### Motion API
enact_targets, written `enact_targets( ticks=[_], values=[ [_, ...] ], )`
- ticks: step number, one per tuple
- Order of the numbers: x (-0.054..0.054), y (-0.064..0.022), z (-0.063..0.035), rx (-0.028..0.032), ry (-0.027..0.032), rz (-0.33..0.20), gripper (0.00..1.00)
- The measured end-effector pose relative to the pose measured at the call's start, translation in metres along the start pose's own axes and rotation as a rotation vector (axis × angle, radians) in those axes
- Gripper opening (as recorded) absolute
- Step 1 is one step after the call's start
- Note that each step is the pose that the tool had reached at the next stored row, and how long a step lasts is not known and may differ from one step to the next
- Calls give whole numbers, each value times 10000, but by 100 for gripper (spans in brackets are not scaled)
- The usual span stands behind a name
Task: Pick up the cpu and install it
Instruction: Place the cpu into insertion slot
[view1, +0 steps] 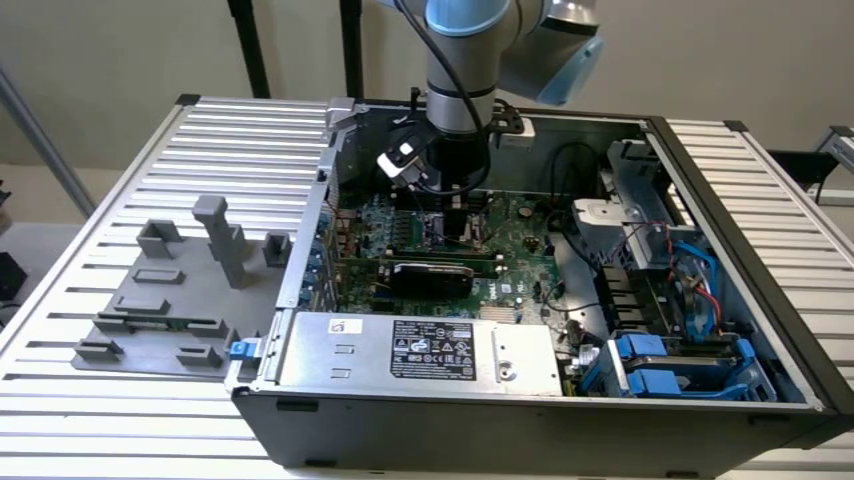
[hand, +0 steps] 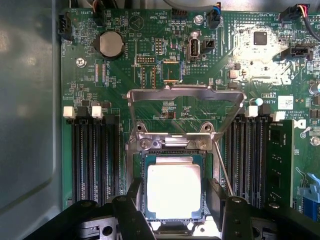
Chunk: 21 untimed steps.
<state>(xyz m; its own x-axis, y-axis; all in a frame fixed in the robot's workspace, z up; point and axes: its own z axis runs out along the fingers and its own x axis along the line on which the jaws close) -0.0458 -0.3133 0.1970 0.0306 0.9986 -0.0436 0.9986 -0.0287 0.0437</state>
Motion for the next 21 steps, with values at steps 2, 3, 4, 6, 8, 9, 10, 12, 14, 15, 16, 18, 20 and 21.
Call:
enact_targets(
  ticks=[2, 3, 4, 6, 8, 9, 10, 12, 14, 15, 16, 18, 20, 21],
  values=[
    [0, 1, -2, 17, 1, -1, 62],
    [0, 2, -7, 24, 2, -1, 62],
    [0, 3, -16, 30, 4, -1, 62],
    [-2, 4, -43, 44, 7, -2, 62],
    [-3, 6, -79, 53, 22, -1, 62],
    [-6, 8, -102, 60, 29, -2, 62],
    [-10, 9, -128, 63, 40, -2, 62],
    [-19, 11, -186, 68, 60, -1, 62],
    [-31, 14, -236, 71, 88, 0, 54],
    [-40, 15, -254, 72, 110, 2, 47],
    [-48, 15, -263, 73, 140, 3, 47],
    [-65, 16, -271, 76, 192, 4, 36],
    [-78, 17, -272, 78, 243, 7, 30],
    [-84, 17, -272, 80, 280, 8, 24]
  ],
)
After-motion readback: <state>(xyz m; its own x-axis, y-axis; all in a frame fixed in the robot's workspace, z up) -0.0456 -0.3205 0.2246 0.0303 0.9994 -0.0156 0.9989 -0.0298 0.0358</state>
